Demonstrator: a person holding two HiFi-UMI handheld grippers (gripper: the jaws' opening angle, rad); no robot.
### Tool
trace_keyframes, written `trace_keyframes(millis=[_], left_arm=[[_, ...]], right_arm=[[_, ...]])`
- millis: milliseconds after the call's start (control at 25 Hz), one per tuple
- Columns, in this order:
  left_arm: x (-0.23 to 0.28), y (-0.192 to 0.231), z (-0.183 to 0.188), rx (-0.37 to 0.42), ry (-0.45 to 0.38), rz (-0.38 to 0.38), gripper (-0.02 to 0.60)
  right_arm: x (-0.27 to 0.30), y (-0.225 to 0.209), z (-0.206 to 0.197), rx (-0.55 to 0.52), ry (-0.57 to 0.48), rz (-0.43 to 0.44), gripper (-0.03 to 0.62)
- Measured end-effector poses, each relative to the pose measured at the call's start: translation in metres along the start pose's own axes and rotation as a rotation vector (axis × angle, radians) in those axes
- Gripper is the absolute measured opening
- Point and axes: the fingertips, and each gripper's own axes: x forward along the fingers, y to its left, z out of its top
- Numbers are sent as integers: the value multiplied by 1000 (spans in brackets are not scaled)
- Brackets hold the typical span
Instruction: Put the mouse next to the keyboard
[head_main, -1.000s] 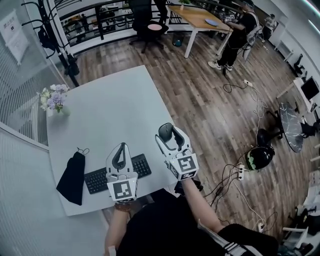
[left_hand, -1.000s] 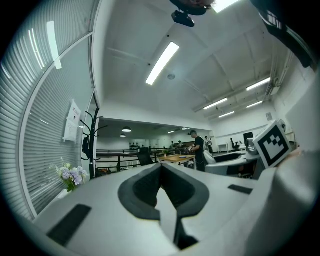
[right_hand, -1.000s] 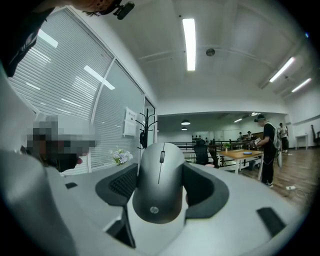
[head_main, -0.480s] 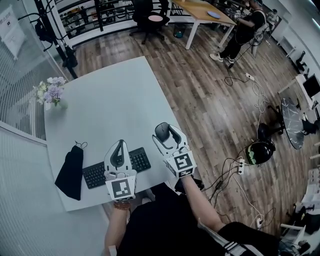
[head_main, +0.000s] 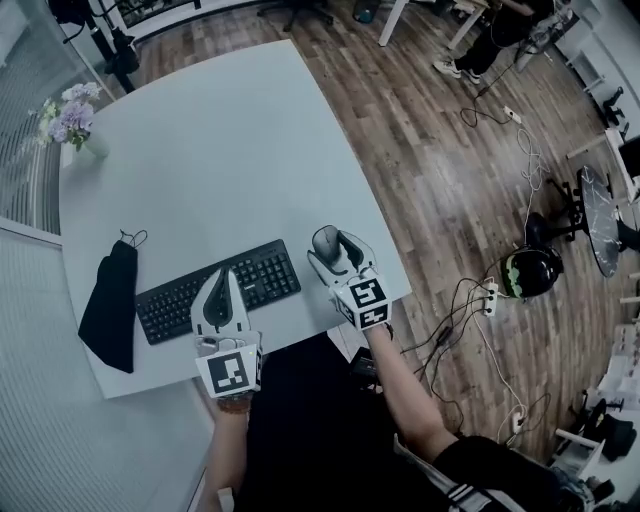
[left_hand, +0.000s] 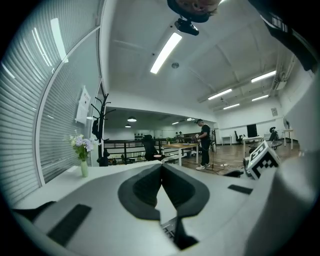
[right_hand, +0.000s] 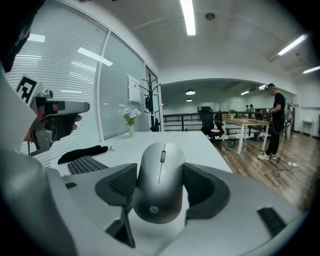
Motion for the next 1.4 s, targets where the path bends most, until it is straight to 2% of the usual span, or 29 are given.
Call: trace_keyframes(millis=[160, 320, 440, 600, 720, 800, 920, 1000, 1160, 1400], left_arm=[[-1, -7, -27, -1, -2, 7, 11], [1, -7, -40, -6, -3, 8, 11], [4, -9, -40, -50, -6, 20, 11], [9, -9, -46, -41, 7, 26, 11], [8, -10, -44, -79, 6, 35, 11], [6, -8, -44, -73, 27, 38, 11], [5, -1, -41, -24, 69, 51, 11], [5, -2, -37, -34, 72, 53, 11], [7, -1, -19, -63, 94, 62, 11], [14, 9, 26, -33, 92, 68, 11]], right_arm=[[18, -14, -38, 43, 68, -4, 293], [31, -8, -56, 44, 106, 13, 295], [35, -5, -63, 53, 124, 30, 295], [41, -3, -71, 59, 149, 52, 296], [43, 1, -77, 58, 173, 68, 298], [44, 2, -80, 58, 189, 67, 299], [49, 0, -85, 62, 220, 72, 302], [50, -3, -88, 70, 238, 78, 301], [48, -9, -72, 86, 244, 78, 302], [35, -17, -7, 77, 198, 71, 298]])
